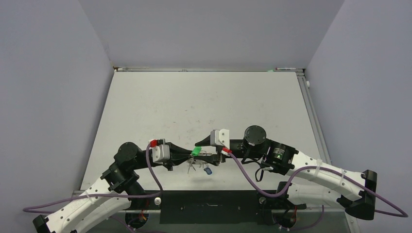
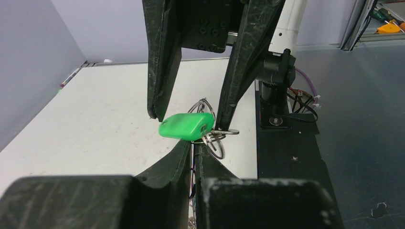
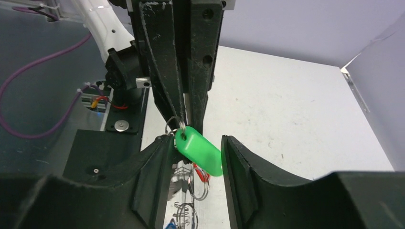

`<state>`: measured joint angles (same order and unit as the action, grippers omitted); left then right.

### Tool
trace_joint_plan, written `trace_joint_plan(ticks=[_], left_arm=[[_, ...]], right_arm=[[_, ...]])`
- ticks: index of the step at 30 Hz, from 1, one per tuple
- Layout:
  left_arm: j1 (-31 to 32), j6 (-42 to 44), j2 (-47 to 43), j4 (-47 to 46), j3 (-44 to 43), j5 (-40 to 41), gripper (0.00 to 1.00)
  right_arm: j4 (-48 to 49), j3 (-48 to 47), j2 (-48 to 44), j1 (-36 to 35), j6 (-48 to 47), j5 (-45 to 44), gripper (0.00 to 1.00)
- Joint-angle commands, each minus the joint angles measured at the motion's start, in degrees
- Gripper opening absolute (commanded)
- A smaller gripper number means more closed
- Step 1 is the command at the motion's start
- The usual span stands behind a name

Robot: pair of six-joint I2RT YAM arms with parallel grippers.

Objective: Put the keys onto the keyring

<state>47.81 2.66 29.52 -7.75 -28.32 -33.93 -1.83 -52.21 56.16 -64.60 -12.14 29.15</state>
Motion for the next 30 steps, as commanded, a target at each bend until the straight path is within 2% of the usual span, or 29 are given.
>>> trace_joint_plan(ticks=[1,6,10,16,22,30], left_arm=[[-0.5,-1.14,-0.95,-2.48,-0.78,-0.09,0.0],[-0.46,-1.04,-0.95,-0.28,-1.44,0.09,0.0],[-0.55,-1.33,-1.22,0.98,-1.73,1.02,0.0],[-0.59,-1.01,-2.02,3.69,-2.21,3.37,0.0],[-0.61,-1.57,-2.29,5.22,-2.93,5.34,0.0],[-0.61,-3.14,-1.63,5.14,-3.24,6.24,0.0]], right_arm=[[2.3,0.27,-2.29,-0.35,-0.25,-3.55,0.46],[-0.94,0.02,-4.41,-0.35,-1.16,-5.1,0.54],[-3.55,-0.79,-4.29,-0.35,-1.45,-2.33,0.59],[-7.58,-2.71,-2.4,-0.63,-1.02,1.59,0.76],[-7.63,-2.31,0.26,-1.51,-1.25,-3.3,0.78],[-1.44,0.22,2.21,-3.87,-1.41,-11.46,0.8]])
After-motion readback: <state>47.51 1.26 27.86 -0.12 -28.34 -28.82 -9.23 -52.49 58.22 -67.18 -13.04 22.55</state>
